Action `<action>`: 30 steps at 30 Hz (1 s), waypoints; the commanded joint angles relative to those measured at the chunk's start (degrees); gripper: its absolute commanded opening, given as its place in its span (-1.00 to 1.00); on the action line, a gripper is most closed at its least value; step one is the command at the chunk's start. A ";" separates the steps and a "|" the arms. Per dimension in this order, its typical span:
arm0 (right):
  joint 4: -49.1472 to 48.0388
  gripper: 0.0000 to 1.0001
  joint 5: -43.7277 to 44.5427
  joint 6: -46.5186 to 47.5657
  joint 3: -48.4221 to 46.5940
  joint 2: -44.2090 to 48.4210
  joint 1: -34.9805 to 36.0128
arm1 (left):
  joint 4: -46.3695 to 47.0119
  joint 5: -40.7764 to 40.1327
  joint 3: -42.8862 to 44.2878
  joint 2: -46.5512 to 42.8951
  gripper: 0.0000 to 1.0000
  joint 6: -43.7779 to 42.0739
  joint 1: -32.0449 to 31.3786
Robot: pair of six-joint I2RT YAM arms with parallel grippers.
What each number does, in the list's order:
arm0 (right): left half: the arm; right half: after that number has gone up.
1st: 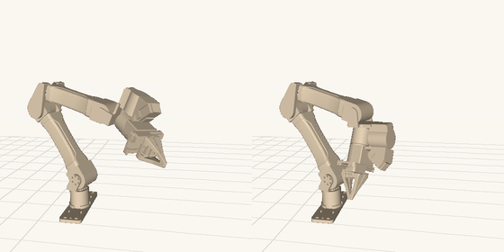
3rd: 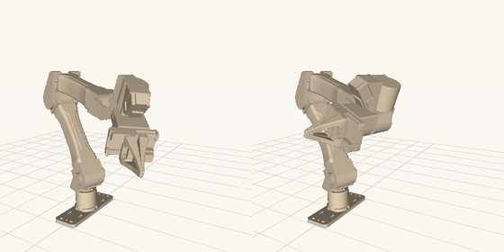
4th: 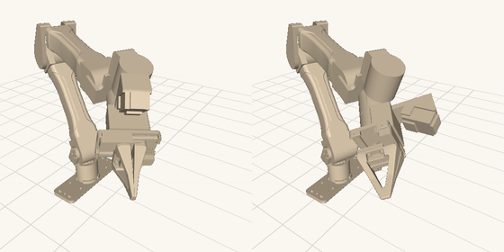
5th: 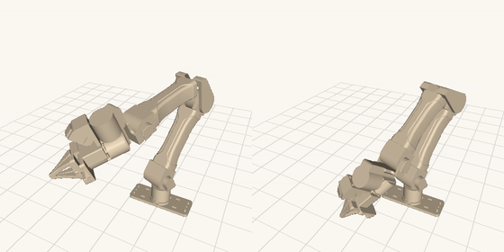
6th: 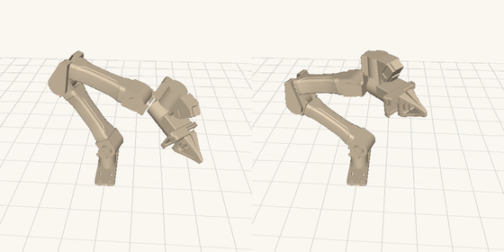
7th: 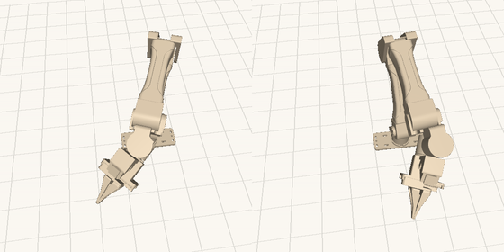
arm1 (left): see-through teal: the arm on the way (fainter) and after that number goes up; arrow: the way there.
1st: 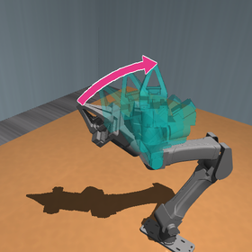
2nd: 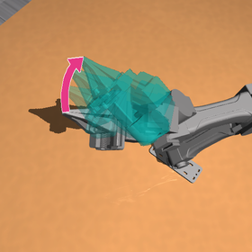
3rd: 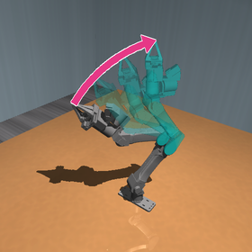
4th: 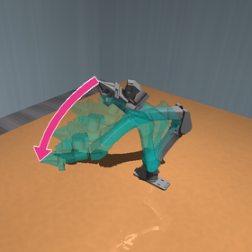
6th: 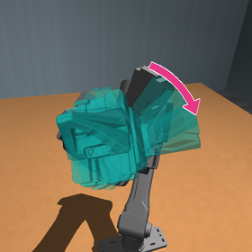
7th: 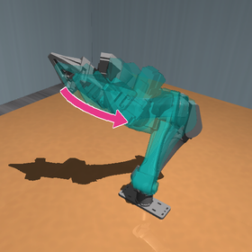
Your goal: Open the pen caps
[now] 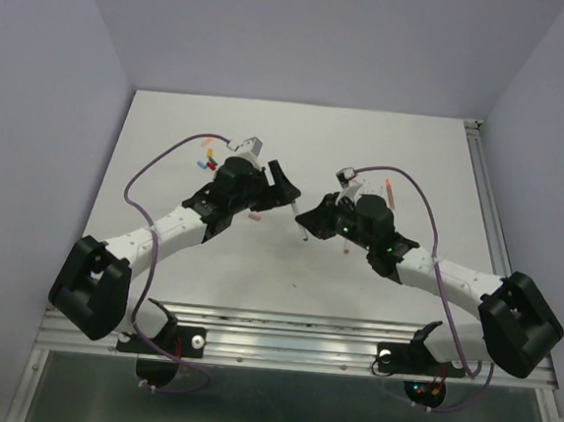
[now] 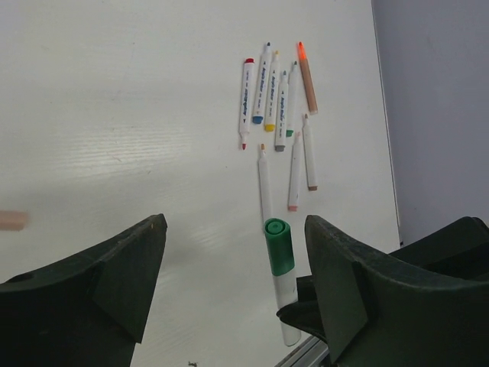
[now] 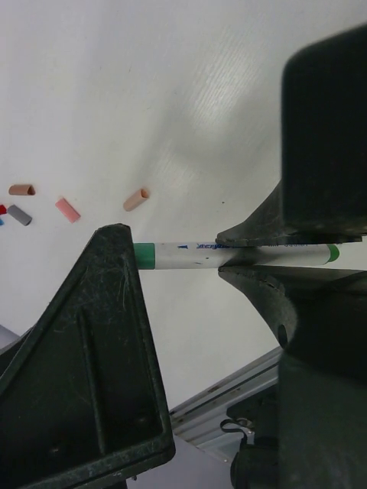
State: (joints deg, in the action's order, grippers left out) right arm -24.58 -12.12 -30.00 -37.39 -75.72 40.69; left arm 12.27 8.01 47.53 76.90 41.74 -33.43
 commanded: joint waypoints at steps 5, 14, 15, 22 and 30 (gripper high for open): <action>-5.22 -0.94 -1.42 -0.68 1.44 1.11 0.36 | 3.90 2.01 3.18 0.70 0.32 0.89 -1.81; -4.60 -0.92 -3.26 -0.32 1.61 1.54 0.36 | 4.07 1.57 3.18 1.23 -0.73 1.15 -2.08; -4.34 -0.92 -3.61 -0.15 1.61 1.63 0.36 | 3.99 1.40 3.18 1.23 -0.83 1.07 -1.99; -2.84 -0.01 -7.65 1.43 2.49 1.90 0.45 | 3.46 -1.15 2.48 0.35 -1.00 1.42 -2.34; -4.69 0.10 -10.47 2.05 -0.58 -2.58 0.71 | 4.43 -0.27 2.22 -0.26 -1.00 1.33 -3.31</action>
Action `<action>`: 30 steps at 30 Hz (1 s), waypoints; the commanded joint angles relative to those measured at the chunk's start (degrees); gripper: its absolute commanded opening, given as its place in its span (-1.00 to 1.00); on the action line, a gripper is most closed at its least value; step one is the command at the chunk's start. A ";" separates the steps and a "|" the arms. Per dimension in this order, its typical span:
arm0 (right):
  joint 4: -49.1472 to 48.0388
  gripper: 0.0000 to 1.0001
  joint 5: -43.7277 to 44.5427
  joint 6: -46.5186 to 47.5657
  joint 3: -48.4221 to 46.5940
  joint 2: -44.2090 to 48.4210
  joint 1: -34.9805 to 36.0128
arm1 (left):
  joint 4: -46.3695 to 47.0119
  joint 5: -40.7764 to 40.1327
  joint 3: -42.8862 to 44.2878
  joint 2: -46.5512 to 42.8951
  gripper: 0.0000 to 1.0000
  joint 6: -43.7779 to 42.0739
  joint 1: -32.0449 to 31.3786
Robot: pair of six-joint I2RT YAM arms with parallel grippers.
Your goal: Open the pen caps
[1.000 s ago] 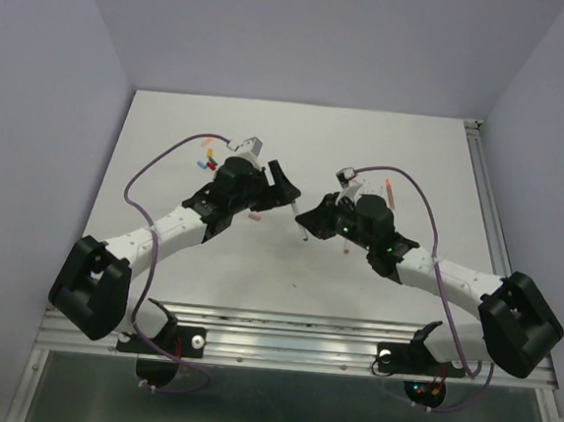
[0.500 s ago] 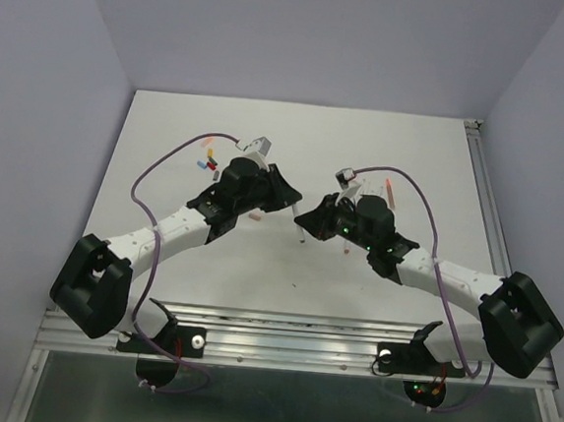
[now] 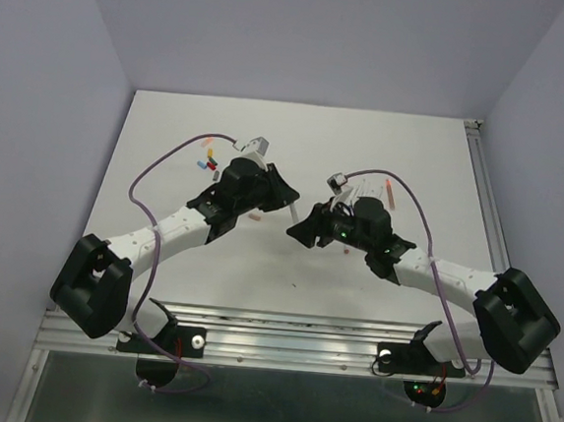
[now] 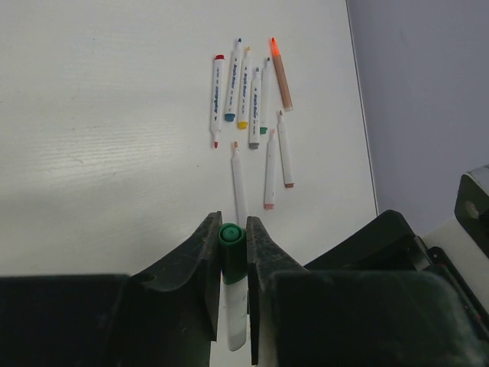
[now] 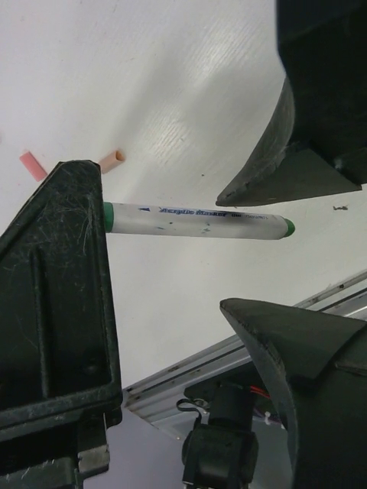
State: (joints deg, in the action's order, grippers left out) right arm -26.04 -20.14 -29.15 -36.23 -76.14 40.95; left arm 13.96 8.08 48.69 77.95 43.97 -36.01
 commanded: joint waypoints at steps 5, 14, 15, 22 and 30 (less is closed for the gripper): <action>-4.01 -0.29 -2.45 0.59 -3.23 -4.72 0.62 | 3.27 0.80 0.97 -1.49 -1.00 -0.99 -0.99; -3.23 -0.99 -1.77 -1.52 1.85 -0.96 8.59 | 0.64 -10.97 8.85 2.63 -1.00 -6.17 2.07; -2.70 -0.99 -0.70 -1.96 2.73 -0.33 10.45 | 0.37 -11.76 10.53 4.04 -1.00 -7.48 3.48; -7.60 -0.99 3.53 -10.48 13.89 4.24 23.21 | -5.07 -3.61 30.13 22.82 -1.00 -11.17 15.70; 15.29 -0.99 30.57 -11.28 7.60 10.83 22.60 | -15.43 -5.26 41.13 33.48 -1.00 -14.78 16.50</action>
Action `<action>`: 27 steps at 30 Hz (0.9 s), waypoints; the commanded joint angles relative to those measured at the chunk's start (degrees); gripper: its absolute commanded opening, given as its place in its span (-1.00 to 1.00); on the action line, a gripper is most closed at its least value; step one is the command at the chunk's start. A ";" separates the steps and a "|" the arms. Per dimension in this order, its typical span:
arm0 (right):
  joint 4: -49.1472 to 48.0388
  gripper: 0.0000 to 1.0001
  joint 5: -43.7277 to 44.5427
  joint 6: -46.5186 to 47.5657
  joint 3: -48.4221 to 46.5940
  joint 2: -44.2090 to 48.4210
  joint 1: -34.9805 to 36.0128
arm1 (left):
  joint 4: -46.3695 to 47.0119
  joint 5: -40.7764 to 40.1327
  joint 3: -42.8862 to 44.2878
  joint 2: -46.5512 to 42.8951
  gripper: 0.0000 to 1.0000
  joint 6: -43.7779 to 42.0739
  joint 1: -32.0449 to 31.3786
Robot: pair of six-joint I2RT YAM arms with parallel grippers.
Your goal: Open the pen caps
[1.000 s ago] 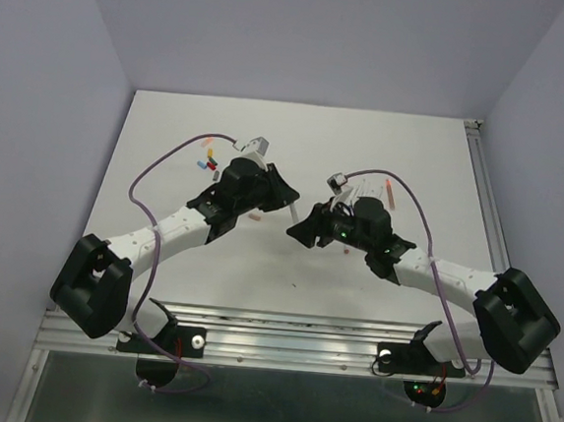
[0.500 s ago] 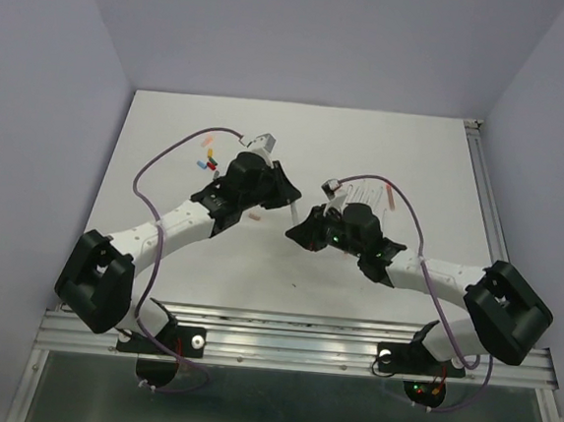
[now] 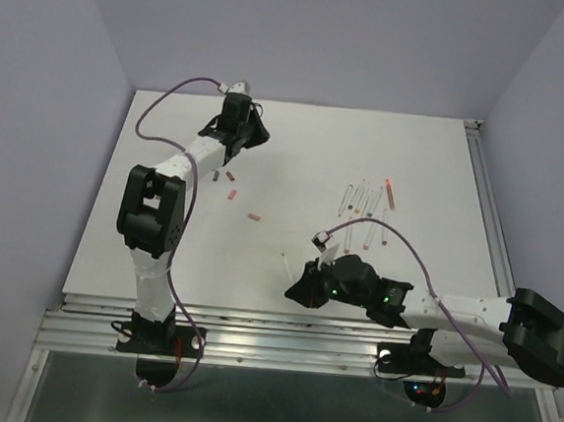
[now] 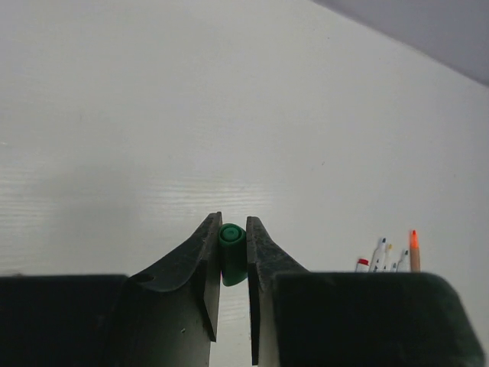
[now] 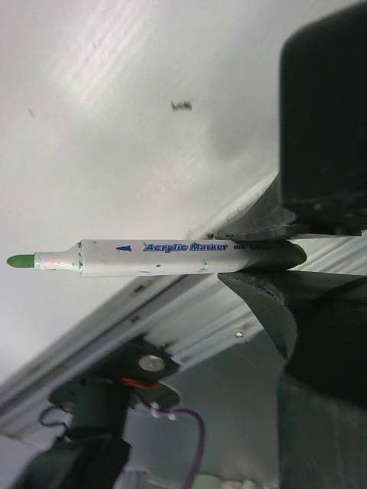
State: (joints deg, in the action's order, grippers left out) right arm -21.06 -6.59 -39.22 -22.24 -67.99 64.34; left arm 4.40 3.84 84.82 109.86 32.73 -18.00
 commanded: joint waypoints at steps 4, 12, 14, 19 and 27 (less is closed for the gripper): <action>20.69 -0.99 25.74 -1.73 -8.60 3.30 -5.09 | -15.45 -6.90 10.27 8.15 -1.00 -5.13 -1.60; 23.16 -0.99 26.01 -0.95 -13.70 -4.07 -17.57 | -22.86 -11.74 13.28 13.10 -0.77 -5.84 -1.60; 23.96 -0.98 26.63 -0.42 -17.04 -7.06 -19.23 | -22.77 -12.45 11.35 12.48 -0.56 -5.31 -1.60; 28.60 -0.87 27.59 -0.06 -23.45 -15.15 -21.36 | -23.04 -12.54 9.76 11.69 -0.37 -6.27 -1.60; 31.17 -0.86 27.07 -0.24 -27.15 -20.25 -23.38 | -21.19 -10.87 5.90 6.86 0.33 -7.07 -1.86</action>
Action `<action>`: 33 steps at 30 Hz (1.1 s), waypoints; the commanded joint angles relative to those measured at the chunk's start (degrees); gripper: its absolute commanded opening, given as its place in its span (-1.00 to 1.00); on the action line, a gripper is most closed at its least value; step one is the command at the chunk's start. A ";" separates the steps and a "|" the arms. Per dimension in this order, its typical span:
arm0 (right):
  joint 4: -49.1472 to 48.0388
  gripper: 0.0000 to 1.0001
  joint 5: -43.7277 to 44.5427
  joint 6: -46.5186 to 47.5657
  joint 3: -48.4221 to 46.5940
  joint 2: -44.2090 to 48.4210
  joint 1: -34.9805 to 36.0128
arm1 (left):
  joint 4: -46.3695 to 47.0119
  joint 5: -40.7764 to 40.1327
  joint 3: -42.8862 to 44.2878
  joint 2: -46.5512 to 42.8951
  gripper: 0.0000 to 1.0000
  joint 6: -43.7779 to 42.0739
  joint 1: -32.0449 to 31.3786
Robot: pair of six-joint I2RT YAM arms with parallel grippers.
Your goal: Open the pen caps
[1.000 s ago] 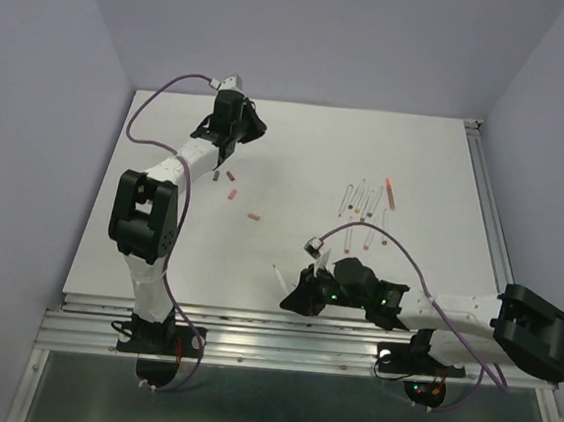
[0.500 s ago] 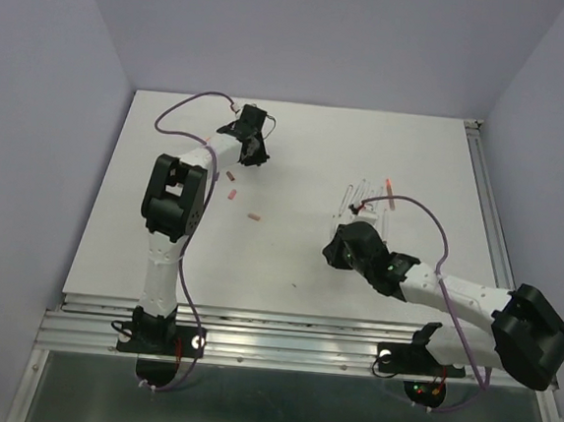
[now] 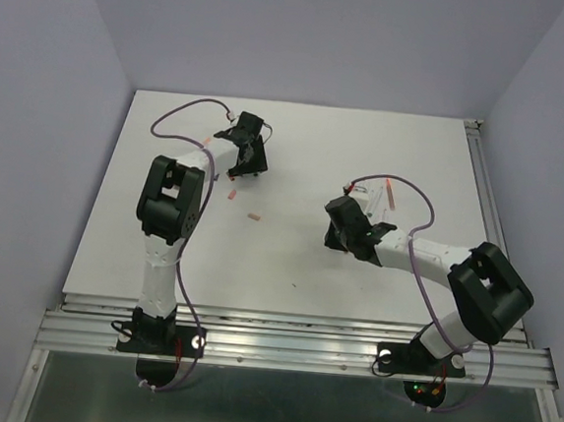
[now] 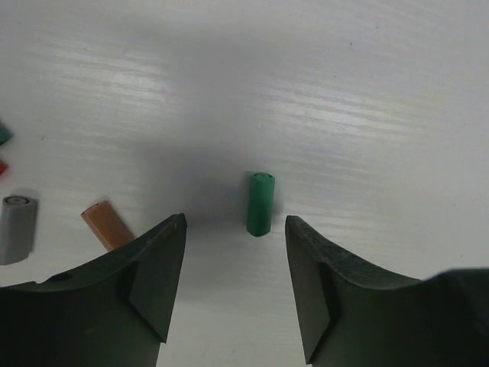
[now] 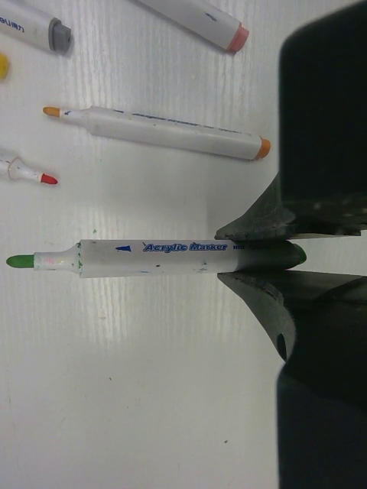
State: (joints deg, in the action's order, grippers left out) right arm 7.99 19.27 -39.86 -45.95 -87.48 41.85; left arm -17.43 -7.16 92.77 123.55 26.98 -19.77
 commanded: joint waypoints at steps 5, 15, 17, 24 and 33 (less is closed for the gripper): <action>4.31 -0.76 1.12 0.83 -4.84 -2.86 -2.20 | 6.24 5.12 -9.95 -17.86 0.50 -1.93 -0.27; 7.56 -0.50 1.30 -0.40 -5.90 -4.89 -3.26 | 14.61 5.05 -31.39 -39.86 0.77 -0.62 -1.94; 8.79 -0.41 2.26 -1.36 -5.90 -4.80 -3.26 | 16.02 5.31 -34.14 -44.41 0.78 -0.44 -1.94; 10.91 -0.19 2.79 -1.37 -7.22 -0.51 -3.26 | 20.32 6.01 -41.17 -56.82 0.98 0.00 -1.94; 13.54 0.87 8.93 -1.09 -9.42 13.64 -3.26 | 22.00 -2.06 -46.01 -70.54 0.98 1.23 -1.76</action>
State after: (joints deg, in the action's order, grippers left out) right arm 20.36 22.28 -40.23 -50.72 -80.03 38.96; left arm 1.08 -3.99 48.07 56.64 27.66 -21.65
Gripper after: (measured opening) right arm 0.869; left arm 0.986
